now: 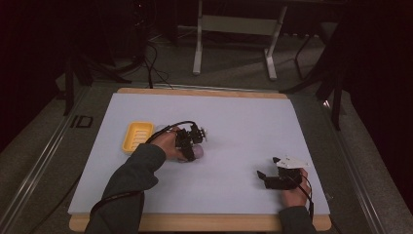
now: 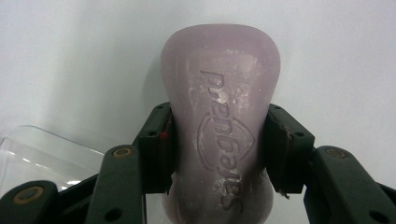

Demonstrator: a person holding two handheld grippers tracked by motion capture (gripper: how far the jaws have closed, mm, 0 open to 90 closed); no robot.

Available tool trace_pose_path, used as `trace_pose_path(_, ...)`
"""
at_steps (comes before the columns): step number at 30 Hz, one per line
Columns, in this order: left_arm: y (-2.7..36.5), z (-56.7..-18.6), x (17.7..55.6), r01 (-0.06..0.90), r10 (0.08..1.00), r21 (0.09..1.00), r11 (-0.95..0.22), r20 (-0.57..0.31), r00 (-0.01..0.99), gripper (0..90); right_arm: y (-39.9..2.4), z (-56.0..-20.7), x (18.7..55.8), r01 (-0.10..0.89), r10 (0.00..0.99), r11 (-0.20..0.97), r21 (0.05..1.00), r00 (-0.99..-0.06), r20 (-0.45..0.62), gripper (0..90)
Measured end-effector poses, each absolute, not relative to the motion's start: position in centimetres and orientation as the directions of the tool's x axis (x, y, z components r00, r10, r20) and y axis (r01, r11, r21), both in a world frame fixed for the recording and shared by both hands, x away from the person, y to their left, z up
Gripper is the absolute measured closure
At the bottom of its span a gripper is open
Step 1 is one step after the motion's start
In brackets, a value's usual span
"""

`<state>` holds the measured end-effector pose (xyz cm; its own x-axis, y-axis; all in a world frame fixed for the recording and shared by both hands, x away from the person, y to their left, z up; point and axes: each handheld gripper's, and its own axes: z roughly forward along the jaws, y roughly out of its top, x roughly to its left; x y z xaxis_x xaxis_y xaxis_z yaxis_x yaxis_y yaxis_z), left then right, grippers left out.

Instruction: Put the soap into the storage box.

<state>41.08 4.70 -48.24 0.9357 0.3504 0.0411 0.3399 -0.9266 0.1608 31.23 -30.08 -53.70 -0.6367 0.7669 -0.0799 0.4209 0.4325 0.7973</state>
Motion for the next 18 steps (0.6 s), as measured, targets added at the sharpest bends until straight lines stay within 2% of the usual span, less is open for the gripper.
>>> trace_pose_path(18, 5.48, -47.31, 41.00, 0.352, 0.365, 0.167, -0.921, 0.049, 0.930, 49.9, -30.09, -53.70, 31.21, 0.419, 0.768, 0.430, 0.800, -0.635, -0.080, 14.9)
